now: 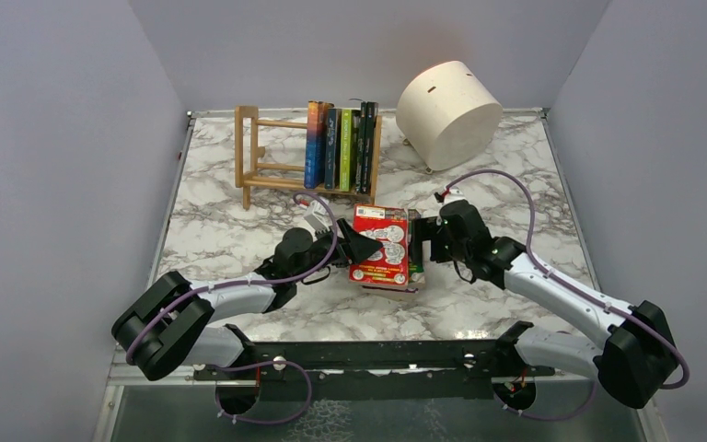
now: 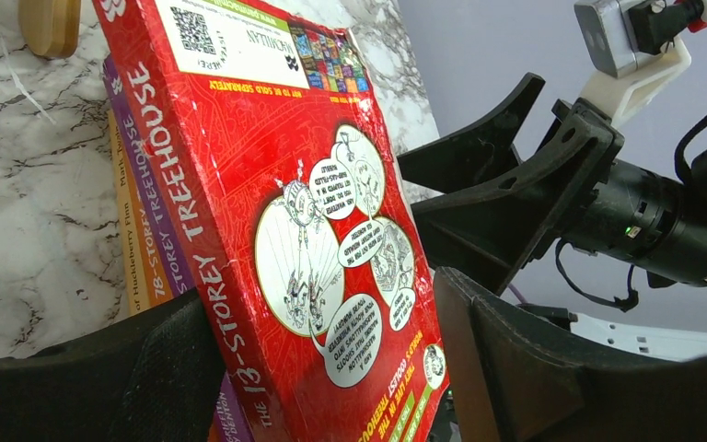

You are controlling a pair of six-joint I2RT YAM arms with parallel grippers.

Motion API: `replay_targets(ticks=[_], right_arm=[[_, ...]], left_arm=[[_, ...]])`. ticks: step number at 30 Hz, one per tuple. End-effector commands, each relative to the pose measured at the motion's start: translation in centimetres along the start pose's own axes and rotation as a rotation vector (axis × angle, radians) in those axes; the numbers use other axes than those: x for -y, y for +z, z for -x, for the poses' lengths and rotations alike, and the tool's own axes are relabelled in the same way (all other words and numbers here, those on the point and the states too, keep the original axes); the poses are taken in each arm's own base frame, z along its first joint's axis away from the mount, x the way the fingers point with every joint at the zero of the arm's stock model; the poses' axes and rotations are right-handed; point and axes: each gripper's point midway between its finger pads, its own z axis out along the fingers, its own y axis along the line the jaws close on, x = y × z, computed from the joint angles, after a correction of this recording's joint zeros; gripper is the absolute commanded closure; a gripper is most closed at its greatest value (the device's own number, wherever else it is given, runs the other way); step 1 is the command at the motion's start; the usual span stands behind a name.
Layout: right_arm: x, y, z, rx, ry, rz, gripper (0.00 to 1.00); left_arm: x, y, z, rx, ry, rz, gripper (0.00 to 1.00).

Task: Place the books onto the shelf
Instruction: Pick up the book from the center of the board.

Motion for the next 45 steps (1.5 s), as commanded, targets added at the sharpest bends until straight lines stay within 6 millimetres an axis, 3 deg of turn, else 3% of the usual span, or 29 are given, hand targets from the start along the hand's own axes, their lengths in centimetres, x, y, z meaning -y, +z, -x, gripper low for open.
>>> replay_targets(ticks=[1, 17, 25, 29, 33, 40, 45], right_arm=[[-1.8, 0.1, 1.6, 0.033, -0.014, 0.055, 0.06], [-2.8, -0.2, 2.4, 0.061, -0.026, 0.070, 0.06], [-2.9, -0.7, 2.6, 0.078, -0.023, 0.071, 0.06], [-2.7, -0.8, 2.6, 0.081, -0.020, 0.066, 0.06], [-2.4, -1.2, 2.7, 0.094, -0.014, 0.055, 0.06], [-1.4, -2.3, 3.3, 0.149, 0.004, 0.020, 0.06], [-1.0, -2.7, 3.3, 0.171, 0.015, 0.009, 0.06]], left_arm=[[3.4, 0.1, 0.7, 0.003, 0.015, -0.117, 0.34], [3.7, 0.9, 0.2, -0.018, 0.020, -0.120, 0.52], [3.7, 0.9, 0.0, -0.019, 0.020, -0.119, 0.78], [4.1, 0.5, 0.2, -0.010, 0.026, -0.130, 1.00], [4.8, -0.1, 0.7, 0.010, 0.040, -0.152, 1.00], [7.7, -1.9, 3.7, 0.096, 0.154, -0.159, 1.00], [9.4, -3.8, 9.2, 0.247, 0.330, -0.024, 1.00]])
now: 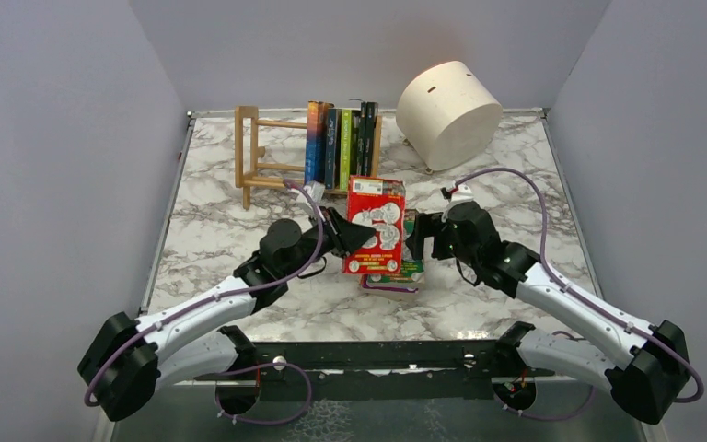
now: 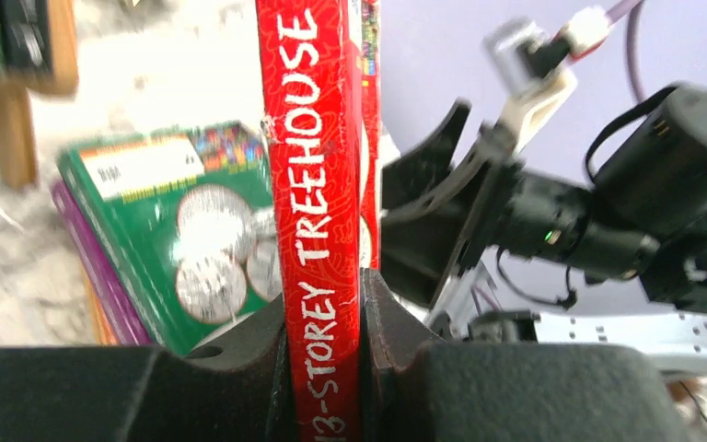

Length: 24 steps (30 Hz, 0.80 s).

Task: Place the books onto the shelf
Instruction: Pick up the book from the center of the board, then place the book on the shelf.

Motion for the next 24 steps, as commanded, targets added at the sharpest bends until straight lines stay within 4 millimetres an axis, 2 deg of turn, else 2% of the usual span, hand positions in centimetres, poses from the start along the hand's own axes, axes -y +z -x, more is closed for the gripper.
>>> replay_targets(ticks=[1, 9, 14, 19, 24], right_arm=[[0.5, -0.3, 0.4, 0.039, 0.018, -0.024, 0.06], [0.4, -0.7, 0.1, 0.039, 0.021, -0.010, 0.06], [0.4, -0.8, 0.2, 0.044, 0.016, -0.003, 0.05], [0.4, -0.8, -0.1, 0.040, 0.010, -0.001, 0.06], [0.5, -1.0, -0.3, 0.039, 0.013, 0.000, 0.05]], left_arm=[[2.7, -1.5, 8.0, 0.208, 0.234, 0.099, 1.00], [1.4, -7.4, 18.8, 0.504, 0.581, 0.521, 1.00], [1.0, -10.2, 23.7, 0.643, 0.788, 0.713, 1.00], [-0.4, -10.3, 26.7, 0.670, 0.863, 0.754, 1.00], [-3.9, -9.0, 28.5, 0.651, 0.875, 0.745, 1.00]])
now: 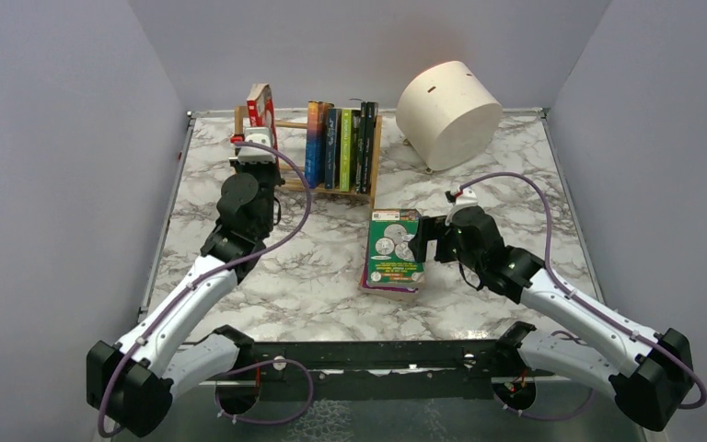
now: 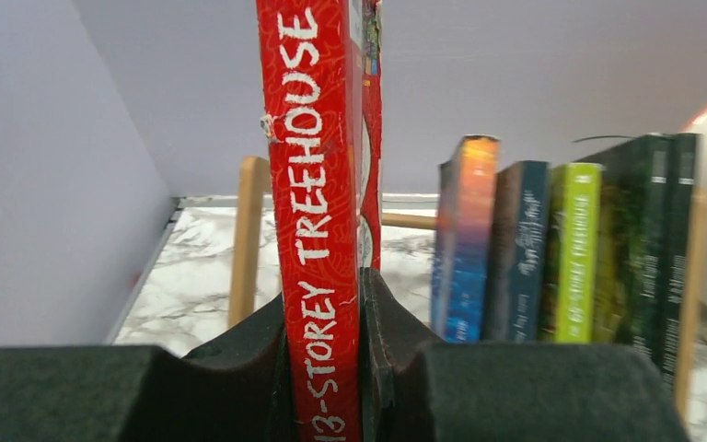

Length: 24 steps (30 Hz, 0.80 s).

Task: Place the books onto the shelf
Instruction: Place the book on the shelf.

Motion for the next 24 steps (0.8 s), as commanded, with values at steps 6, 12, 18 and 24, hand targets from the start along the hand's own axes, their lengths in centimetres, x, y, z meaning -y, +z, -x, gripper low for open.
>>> replay_targets(ticks=[6, 12, 18, 24], right_arm=[[0.3, -0.5, -0.2, 0.021, 0.006, -0.003, 0.05], [0.5, -0.2, -0.5, 0.013, 0.009, -0.014, 0.05], [0.6, 0.2, -0.7, 0.005, 0.003, -0.022, 0.05], [0.5, 0.6, -0.5, 0.003, -0.006, -0.026, 0.05]], left_arm=[[-0.3, 6.1, 0.2, 0.088, -0.013, -0.101, 1.00], [-0.3, 8.7, -3.2, 0.046, -0.023, -0.150, 1.00], [0.3, 10.5, -6.0, -0.004, -0.022, -0.208, 1.00], [1.4, 11.4, -7.3, -0.037, -0.039, -0.259, 1.00]])
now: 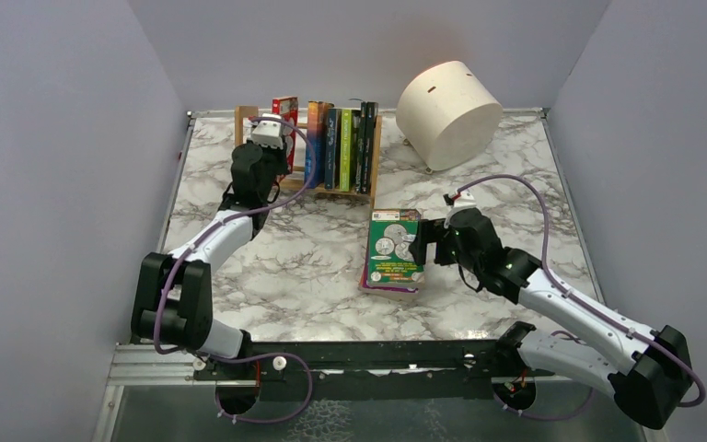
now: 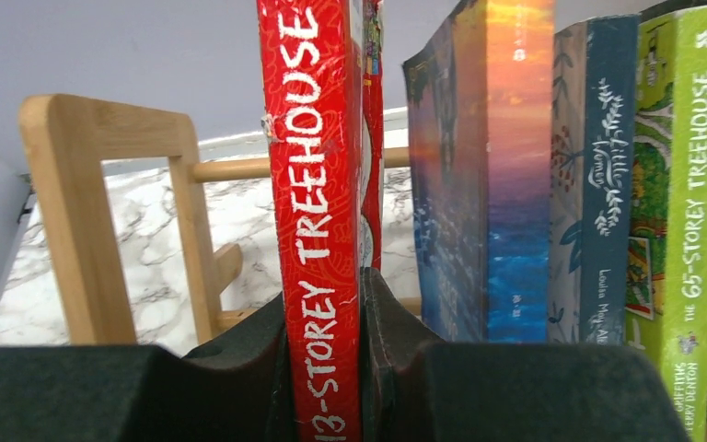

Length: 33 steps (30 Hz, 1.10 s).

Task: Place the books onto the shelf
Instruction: Place the book on the shelf.

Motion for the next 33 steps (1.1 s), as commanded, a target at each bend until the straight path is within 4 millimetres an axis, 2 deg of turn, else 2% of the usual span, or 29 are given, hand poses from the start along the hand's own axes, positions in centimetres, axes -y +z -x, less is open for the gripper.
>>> replay_targets(ticks=[1, 13, 33], right_arm=[[0.1, 0.5, 0.4, 0.019, -0.003, -0.019, 0.05], [-0.1, 0.8, 0.7, 0.017, -0.013, -0.020, 0.05], [0.2, 0.9, 0.4, 0.010, -0.010, -0.030, 0.05]], left_arm=[[1.6, 1.1, 5.0, 0.146, -0.035, -0.089, 1.00], [1.5, 2.8, 2.4, 0.060, -0.095, -0.068, 1.00], [2.3, 4.8, -0.1, -0.007, -0.166, -0.065, 1.00]])
